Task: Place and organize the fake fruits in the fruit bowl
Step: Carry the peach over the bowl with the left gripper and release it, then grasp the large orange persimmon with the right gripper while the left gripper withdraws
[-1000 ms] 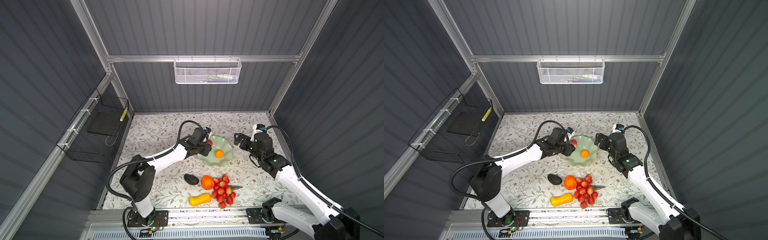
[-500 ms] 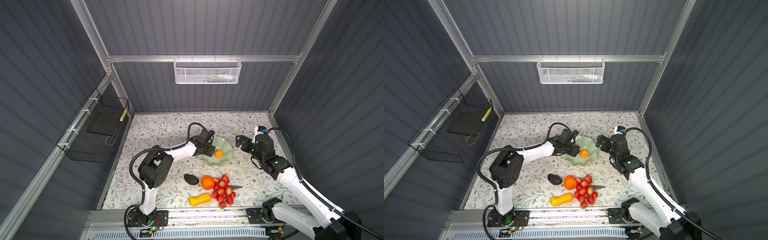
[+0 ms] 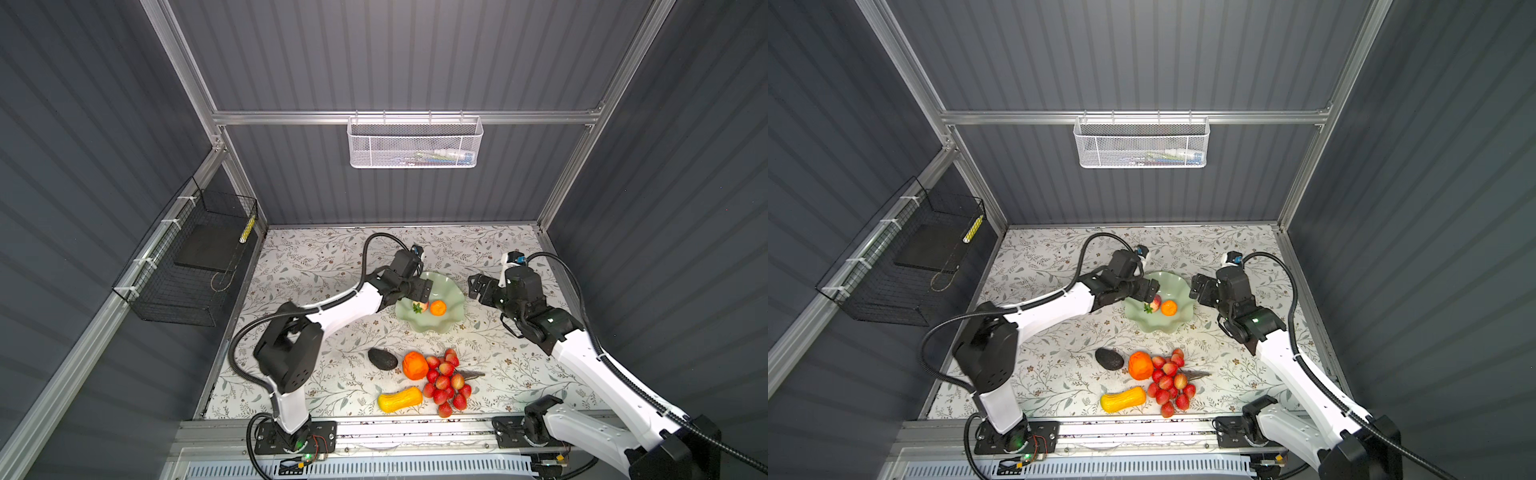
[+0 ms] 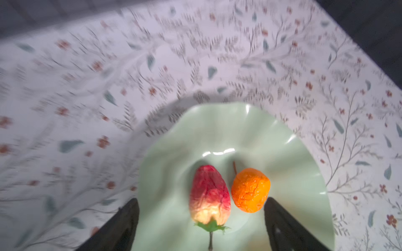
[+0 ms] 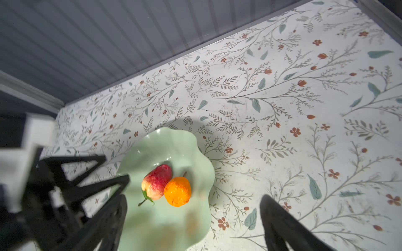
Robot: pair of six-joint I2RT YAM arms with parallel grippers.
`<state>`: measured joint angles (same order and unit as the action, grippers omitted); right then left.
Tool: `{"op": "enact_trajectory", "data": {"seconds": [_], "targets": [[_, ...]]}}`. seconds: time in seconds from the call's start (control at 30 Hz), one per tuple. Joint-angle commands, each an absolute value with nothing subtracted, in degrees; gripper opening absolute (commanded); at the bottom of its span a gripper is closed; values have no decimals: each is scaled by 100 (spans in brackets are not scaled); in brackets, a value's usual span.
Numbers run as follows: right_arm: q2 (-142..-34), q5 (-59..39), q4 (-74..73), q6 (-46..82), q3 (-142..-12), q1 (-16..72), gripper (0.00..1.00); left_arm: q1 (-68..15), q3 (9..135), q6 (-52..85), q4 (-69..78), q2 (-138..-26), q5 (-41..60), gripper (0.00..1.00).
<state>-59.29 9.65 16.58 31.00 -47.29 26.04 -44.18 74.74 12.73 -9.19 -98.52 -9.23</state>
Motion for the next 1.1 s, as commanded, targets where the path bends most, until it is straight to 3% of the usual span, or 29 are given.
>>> {"op": "enact_trajectory", "data": {"seconds": [0.0, 0.1, 0.27, 0.5, 0.97, 1.07], "targets": [[-6165, 1068, 2329, 2856, -5019, 3152, 91, -4397, 6919, 1293, -357, -8807, -2510, 99], [-6380, 960, 2602, 3052, -5058, 3773, 88, -4030, 6037, 1665, -191, -7919, -3362, 100], [-7037, 931, 2879, 3402, -5203, 4937, 88, -2787, 4512, 2787, -372, -6505, -3193, 100], [-8173, 1023, 3229, 3543, -5761, 6230, 88, -2510, 3700, 3238, -787, -5576, -3427, 100], [-9351, 994, 3621, 3137, -6186, 6591, 87, -2496, 3763, 3126, -958, -5623, -3455, 100], [-9509, 949, 3539, 3129, -6184, 6616, 82, -2495, 3757, 3123, -975, -5604, -3454, 100]]}}
